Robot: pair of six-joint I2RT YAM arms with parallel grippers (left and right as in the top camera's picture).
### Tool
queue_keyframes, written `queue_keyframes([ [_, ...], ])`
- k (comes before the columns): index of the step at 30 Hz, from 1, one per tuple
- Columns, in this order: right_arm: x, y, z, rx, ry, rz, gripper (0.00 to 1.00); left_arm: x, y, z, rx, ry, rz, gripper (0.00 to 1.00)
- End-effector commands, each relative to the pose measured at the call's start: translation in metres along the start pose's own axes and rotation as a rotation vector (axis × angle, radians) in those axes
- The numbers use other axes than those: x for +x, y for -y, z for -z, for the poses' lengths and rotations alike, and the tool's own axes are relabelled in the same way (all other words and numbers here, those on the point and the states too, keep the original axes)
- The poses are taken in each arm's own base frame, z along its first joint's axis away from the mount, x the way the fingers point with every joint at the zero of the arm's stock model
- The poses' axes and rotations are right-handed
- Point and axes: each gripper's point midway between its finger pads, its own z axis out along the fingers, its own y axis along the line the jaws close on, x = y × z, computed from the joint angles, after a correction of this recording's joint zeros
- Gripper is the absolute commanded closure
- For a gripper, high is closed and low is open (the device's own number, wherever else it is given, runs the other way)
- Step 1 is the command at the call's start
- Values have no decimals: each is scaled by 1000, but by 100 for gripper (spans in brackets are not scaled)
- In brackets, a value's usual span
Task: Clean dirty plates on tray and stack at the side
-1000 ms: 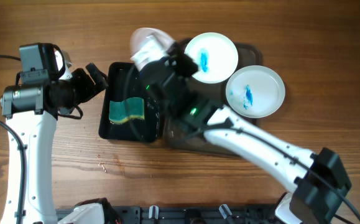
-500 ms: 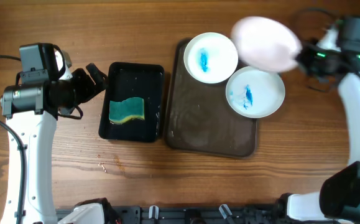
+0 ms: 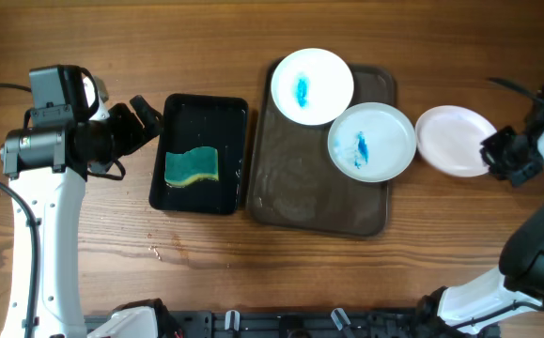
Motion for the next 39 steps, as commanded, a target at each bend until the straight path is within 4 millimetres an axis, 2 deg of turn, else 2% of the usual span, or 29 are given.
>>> queue_keyframes([
  [1, 7, -16, 12, -27, 23, 75, 62, -5, 3, 6, 14, 19, -6, 0],
  [3, 3, -28, 36, -71, 89, 119, 60, -5, 3, 6, 14, 19, -6, 0],
  [5, 9, -53, 58, -182, 130, 236, 60, -5, 3, 6, 14, 19, -6, 0],
  [7, 34, -94, 76, -356, 113, 452, 60, -5, 3, 6, 14, 19, -6, 0],
  [8, 50, -108, 77, -402, 90, 543, 57, -5, 3, 6, 14, 19, -6, 0],
  [9, 65, -118, 67, -387, 73, 619, 46, -5, 3, 6, 14, 19, -6, 0],
  [12, 74, -123, 30, -273, 112, 687, 26, -5, 3, 6, 14, 19, -6, 0],
  [15, 70, -124, -7, -213, 148, 697, 27, -5, 3, 6, 14, 19, -6, 0],
  [16, 69, -122, -15, -195, 146, 693, 29, -5, 3, 6, 14, 19, -6, 0],
  [17, 70, -121, -21, -187, 133, 693, 40, -5, 3, 6, 14, 19, -6, 0],
  [18, 72, -121, -24, -185, 122, 692, 61, -5, 3, 6, 14, 19, -6, 0],
  [19, 73, -120, -26, -181, 114, 686, 87, -5, 3, 6, 14, 19, -6, 0],
  [20, 75, -119, -26, -184, 99, 677, 96, -5, 3, 6, 14, 19, -6, 0],
  [23, 88, -121, -17, -237, 51, 675, 96, -5, 3, 6, 14, 19, -6, 0],
  [26, 101, -131, 10, -345, 33, 685, 96, -5, 3, 6, 14, 19, -6, 0],
  [28, 116, -125, 35, -379, 9, 690, 96, -5, 3, 6, 14, 19, -6, 0],
  [31, 142, -115, 50, -363, -32, 748, 96, -5, 3, 6, 14, 19, -6, 0],
  [33, 174, -118, 42, -346, -87, 832, 96, -5, 3, 6, 14, 19, -6, 0],
  [35, 202, -122, 23, -340, -123, 831, 96, -5, 3, 6, 14, 19, -6, 0],
  [37, 224, -123, 2, -333, -145, 782, 96, -6, 3, 6, 16, 23, -6, 0],
  [39, 236, -120, -18, -310, -140, 738, 96, -5, 3, 6, 16, 22, -7, 0],
])
